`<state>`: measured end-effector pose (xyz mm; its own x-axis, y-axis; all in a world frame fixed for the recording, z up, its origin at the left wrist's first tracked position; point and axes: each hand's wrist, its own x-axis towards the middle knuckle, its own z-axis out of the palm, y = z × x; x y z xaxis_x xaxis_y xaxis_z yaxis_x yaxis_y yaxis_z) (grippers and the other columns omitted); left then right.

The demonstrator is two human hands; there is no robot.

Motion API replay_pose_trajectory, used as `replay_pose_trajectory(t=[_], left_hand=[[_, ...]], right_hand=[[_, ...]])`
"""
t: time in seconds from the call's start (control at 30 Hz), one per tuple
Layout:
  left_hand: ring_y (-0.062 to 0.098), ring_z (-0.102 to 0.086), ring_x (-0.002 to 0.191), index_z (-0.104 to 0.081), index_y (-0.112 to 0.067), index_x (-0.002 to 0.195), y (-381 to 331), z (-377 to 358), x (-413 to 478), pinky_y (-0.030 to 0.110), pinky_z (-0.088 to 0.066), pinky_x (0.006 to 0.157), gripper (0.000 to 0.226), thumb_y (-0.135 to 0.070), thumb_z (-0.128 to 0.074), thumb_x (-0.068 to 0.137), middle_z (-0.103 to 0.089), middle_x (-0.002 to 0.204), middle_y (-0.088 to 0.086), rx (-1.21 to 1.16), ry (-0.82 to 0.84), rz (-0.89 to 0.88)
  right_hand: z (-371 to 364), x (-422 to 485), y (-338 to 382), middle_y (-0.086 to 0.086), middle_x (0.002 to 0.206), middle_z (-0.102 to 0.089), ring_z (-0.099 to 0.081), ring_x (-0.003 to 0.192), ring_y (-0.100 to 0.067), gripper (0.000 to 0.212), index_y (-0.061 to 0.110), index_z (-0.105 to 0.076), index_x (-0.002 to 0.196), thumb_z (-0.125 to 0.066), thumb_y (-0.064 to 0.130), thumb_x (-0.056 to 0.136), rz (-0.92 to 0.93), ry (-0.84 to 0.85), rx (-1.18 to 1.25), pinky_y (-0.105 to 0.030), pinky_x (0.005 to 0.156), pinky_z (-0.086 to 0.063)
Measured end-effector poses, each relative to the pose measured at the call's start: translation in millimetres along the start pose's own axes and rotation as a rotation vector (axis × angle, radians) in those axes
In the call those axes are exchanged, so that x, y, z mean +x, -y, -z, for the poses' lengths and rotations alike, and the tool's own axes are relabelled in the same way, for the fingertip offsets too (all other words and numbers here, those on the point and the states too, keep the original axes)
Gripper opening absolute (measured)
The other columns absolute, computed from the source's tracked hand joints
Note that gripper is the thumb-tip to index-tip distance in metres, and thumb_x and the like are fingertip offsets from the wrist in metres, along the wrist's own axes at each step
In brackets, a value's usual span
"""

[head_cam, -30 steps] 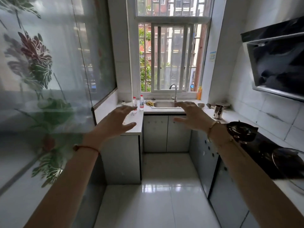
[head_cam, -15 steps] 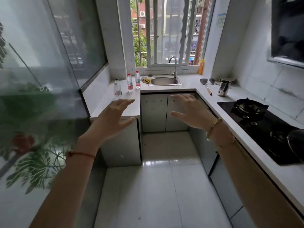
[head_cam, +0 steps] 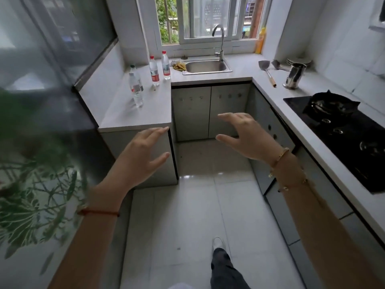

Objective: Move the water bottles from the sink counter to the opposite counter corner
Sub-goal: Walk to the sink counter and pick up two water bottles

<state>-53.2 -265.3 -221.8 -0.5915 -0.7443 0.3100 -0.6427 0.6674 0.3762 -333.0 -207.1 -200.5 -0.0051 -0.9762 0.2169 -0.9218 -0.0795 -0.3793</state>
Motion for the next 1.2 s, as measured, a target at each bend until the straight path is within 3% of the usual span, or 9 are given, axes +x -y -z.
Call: replay_pose_trajectory(t=[0.3, 0.73, 1.2], left_hand=[[0.013, -0.041, 0.134, -0.038, -0.023, 0.144, 11, -49, 87, 0.030, -0.034, 0.113, 0.063, -0.030, -0.065, 0.088, -0.048, 0.143, -0.001, -0.020, 0.050, 0.079], [0.013, -0.042, 0.133, -0.038, -0.021, 0.144, 27, -96, 237, 0.033, -0.035, 0.113, 0.061, -0.030, -0.063, 0.089, -0.050, 0.141, -0.001, -0.024, 0.029, 0.177], [0.009, -0.038, 0.135, -0.036, -0.027, 0.144, 115, -137, 347, 0.027, -0.030, 0.113, 0.059, -0.033, -0.060, 0.091, -0.046, 0.144, -0.007, -0.048, 0.056, 0.295]], right_hand=[[-15, 70, -74, -0.002, 0.138, -0.052, -0.036, 0.135, -0.019, 0.058, 0.020, -0.040, 0.139, -0.057, 0.042, 0.088, -0.022, 0.052, 0.027, -0.044, 0.111, -0.035], [-8, 204, -180, -0.001, 0.135, -0.053, -0.036, 0.135, -0.018, 0.053, 0.020, -0.044, 0.135, -0.057, 0.042, 0.088, 0.010, 0.084, 0.063, -0.045, 0.111, -0.035], [-61, 349, -233, 0.002, 0.134, -0.054, -0.037, 0.133, -0.018, 0.050, 0.021, -0.045, 0.133, -0.056, 0.041, 0.089, 0.018, 0.168, 0.092, -0.042, 0.110, -0.036]])
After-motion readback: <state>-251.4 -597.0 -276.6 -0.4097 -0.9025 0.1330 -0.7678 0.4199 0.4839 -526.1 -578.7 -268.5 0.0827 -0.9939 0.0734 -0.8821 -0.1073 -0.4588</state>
